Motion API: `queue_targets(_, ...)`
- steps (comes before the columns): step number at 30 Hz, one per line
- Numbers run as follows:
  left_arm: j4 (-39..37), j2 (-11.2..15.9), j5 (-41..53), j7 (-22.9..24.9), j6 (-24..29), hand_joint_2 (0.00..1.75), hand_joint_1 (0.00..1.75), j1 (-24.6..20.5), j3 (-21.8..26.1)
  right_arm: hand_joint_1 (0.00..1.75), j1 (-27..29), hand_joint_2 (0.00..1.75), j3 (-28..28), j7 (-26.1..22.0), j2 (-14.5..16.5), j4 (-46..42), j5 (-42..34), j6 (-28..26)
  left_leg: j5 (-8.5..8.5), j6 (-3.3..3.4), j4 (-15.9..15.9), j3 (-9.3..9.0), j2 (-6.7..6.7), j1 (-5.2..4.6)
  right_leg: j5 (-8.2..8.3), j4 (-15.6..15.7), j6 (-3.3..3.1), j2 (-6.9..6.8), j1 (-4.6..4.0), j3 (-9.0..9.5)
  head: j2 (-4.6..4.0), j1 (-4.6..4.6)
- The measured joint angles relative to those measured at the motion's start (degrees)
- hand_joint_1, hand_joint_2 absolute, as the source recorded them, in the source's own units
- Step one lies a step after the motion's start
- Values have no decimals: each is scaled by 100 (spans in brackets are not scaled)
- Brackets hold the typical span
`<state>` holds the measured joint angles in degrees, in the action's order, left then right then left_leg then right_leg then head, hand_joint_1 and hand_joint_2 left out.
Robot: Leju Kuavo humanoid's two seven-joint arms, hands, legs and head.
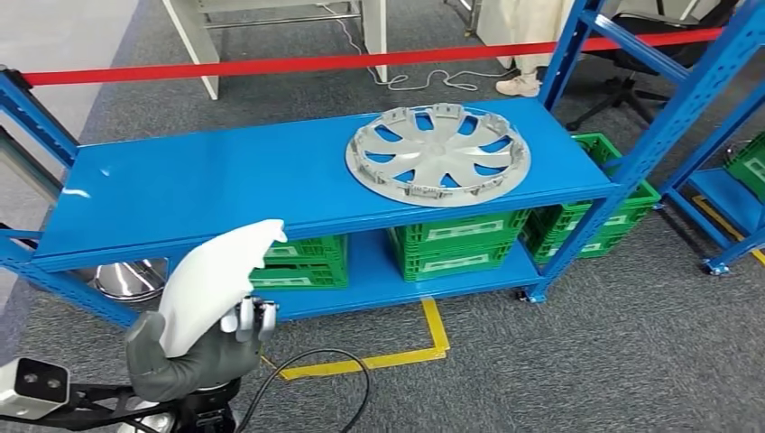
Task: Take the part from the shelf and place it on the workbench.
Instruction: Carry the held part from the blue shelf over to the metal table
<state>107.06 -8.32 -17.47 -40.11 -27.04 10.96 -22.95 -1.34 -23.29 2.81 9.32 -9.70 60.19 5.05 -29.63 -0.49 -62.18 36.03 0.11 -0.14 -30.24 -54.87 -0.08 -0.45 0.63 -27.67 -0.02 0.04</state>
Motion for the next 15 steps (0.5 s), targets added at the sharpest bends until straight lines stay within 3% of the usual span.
queue_targets(2,-5,27,6,0,-66,0,175,-11,-4,0,1,0,0,-10,2,0,32,5,-523,-44,-739,142,0,14,106,-11,-37,-13,-8,-116,0,-19)
queue_targets(3,-8,39,17,1,-95,0,175,-15,-4,0,5,0,1,-14,3,0,50,5,-613,-56,-1028,164,0,19,165,-25,-39,-18,-10,-181,0,-19)
queue_targets(4,-10,48,31,1,-118,0,175,-17,-4,0,8,0,1,-15,3,0,70,5,-563,-60,-1151,114,0,21,219,-45,-36,-20,-12,-249,0,-20)
queue_targets(5,-11,55,45,1,-135,0,175,-17,-5,0,11,0,2,-16,4,0,86,4,-410,-56,-1055,-25,0,23,264,-73,-30,-21,-12,-325,0,-19)
queue_targets(7,-11,66,58,1,-156,0,175,-24,-9,0,11,0,3,-19,9,0,102,4,-125,-20,-336,-528,-2,23,325,-149,-5,-15,-16,-467,0,-20)
queue_targets(9,-11,71,61,1,-168,0,175,-32,-22,0,9,0,4,-25,16,0,105,4,-102,35,395,-954,-9,10,384,-216,42,-6,-30,-569,0,-17)
queue_targets(11,-11,73,62,1,-175,0,175,-34,-33,0,9,0,5,-29,21,0,107,4,-153,77,617,-1029,-13,-6,465,-238,104,-6,-40,-634,0,-14)
queue_targets(13,-12,74,62,1,-180,0,175,-37,-37,0,18,0,5,-31,21,0,106,4,-87,155,640,-939,3,18,424,-287,173,3,-35,-698,0,-9)
queue_targets(15,-17,73,60,0,-194,0,175,-46,-49,0,28,0,4,-36,21,0,100,5,29,247,660,-818,28,43,19,-629,231,21,-27,-840,0,13)
